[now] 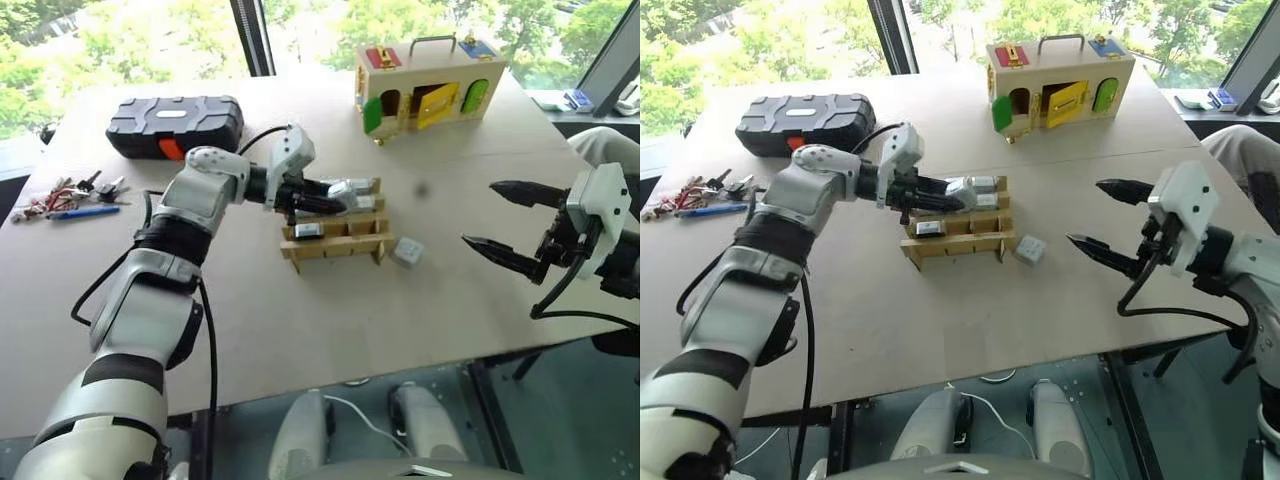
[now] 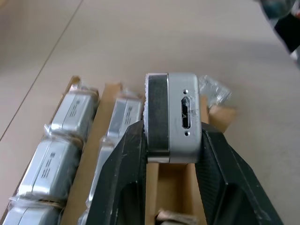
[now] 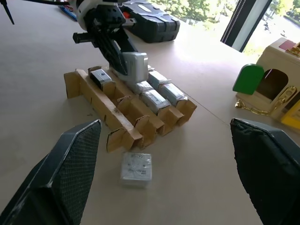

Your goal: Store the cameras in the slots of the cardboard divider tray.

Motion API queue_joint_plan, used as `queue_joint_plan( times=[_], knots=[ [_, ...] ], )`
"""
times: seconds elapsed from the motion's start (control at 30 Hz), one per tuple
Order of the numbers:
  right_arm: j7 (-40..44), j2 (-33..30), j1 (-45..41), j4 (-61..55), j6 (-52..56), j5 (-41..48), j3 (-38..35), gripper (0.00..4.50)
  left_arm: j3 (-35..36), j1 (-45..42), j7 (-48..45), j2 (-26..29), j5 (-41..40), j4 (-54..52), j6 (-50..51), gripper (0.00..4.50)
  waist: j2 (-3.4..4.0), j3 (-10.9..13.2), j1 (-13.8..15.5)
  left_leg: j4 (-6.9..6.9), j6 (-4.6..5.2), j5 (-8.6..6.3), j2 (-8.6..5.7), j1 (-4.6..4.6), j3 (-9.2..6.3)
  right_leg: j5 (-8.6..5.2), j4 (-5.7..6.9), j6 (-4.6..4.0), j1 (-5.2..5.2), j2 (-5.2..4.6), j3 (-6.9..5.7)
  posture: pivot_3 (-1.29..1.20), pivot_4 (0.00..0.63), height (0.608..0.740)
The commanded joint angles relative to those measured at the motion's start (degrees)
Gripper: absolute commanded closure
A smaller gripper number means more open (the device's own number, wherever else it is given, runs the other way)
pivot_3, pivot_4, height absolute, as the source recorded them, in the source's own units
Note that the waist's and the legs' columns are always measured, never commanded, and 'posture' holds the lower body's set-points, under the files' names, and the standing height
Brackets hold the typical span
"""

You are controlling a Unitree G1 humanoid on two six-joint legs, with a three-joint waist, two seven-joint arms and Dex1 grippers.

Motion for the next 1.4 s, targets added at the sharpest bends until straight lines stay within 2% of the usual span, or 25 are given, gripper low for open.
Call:
queue_joint_plan(
  times=[0.03,0.23,0.47,0.83,0.9,0.93,1.07,1.17,1.27,1.4],
  knots=[
    [-1.38,-0.40,-1.06,-1.29,-2.11,0.71,0.51,0.11,0.70,-2.77,-4.32,-1.40,4.13,4.99,-4.95,3.63,0.00,0.00,0.10,0.02,0.03,-0.02,-0.01,-0.05,0.00,0.02,-0.03,-0.02,-0.02,-0.01,0.00,0.00,0.150,0.740],
    [-2.85,-0.98,0.59,-1.46,-4.06,-1.30,2.41,0.11,1.93,-2.83,-5.99,-3.64,8.16,8.62,-6.07,3.63,0.00,0.00,0.16,0.28,0.21,-0.12,-0.02,-0.43,-0.12,0.03,-0.08,-0.01,-0.21,-0.04,-0.12,0.00,0.150,0.740],
    [-3.59,-1.63,1.15,-1.16,-4.69,-1.09,2.18,0.11,1.93,-2.22,-5.69,-3.21,12.65,8.30,-6.99,3.63,0.00,0.00,0.19,0.89,0.37,-0.22,-0.09,-0.71,-0.38,0.06,0.04,0.07,-0.18,-0.10,-0.32,0.00,0.150,0.740],
    [-3.50,-2.19,0.52,0.69,-5.84,-2.53,4.72,0.11,1.98,-1.76,-6.07,-3.72,17.06,1.45,-5.92,3.63,0.01,0.00,0.15,0.94,0.36,-0.21,-0.10,-0.70,-0.50,0.07,0.21,0.08,-0.19,-0.05,-0.34,0.00,0.150,0.740],
    [-3.91,-2.12,0.72,0.76,-5.60,-2.73,5.16,0.00,2.73,-0.97,-4.97,-3.83,16.97,-2.65,-4.39,2.61,0.00,0.00,0.16,0.94,0.36,-0.21,-0.11,-0.72,-0.51,0.07,0.19,0.07,-0.19,-0.06,-0.35,0.00,0.150,0.740],
    [-4.08,-2.10,0.92,0.63,-5.52,-2.82,5.31,0.00,3.46,-0.68,-4.50,-3.82,16.36,-5.24,-2.77,2.33,0.00,0.00,0.16,0.94,0.36,-0.21,-0.11,-0.73,-0.51,0.07,0.18,0.08,-0.19,-0.07,-0.35,0.00,0.150,0.740],
    [-6.11,-1.21,1.29,-0.25,-5.14,-3.65,6.72,0.00,7.10,-0.51,-5.25,-2.22,11.20,-17.49,10.03,0.66,0.00,0.00,0.18,0.96,0.36,-0.21,-0.14,-0.77,-0.57,0.07,0.18,0.08,-0.19,-0.11,-0.41,0.00,0.150,0.740],
    [-9.12,0.34,0.86,-0.45,-5.44,-6.22,10.19,0.00,10.97,0.34,-4.94,0.02,6.50,-23.53,19.43,0.66,0.02,-0.01,-0.18,0.95,0.36,-0.21,-0.14,-0.72,-0.59,0.07,0.20,0.08,-0.19,-0.10,-0.42,0.00,0.150,0.740],
    [-12.16,2.79,0.43,-0.49,-5.51,-8.99,14.36,0.00,16.45,3.08,-0.18,0.77,3.03,-26.10,23.15,0.66,0.06,-0.02,-0.39,0.95,0.36,-0.21,-0.06,-0.66,-0.62,0.06,0.29,0.09,-0.19,-0.01,-0.44,0.00,0.150,0.740],
    [-15.77,6.60,-1.09,0.83,-3.27,-9.14,16.22,0.00,25.94,12.87,6.33,0.73,-2.94,-34.90,25.74,0.66,0.10,-0.04,-0.79,1.00,0.32,-0.18,0.03,-0.62,-0.78,0.07,0.42,0.07,-0.19,0.02,-0.47,0.00,0.150,0.740]
  ],
)
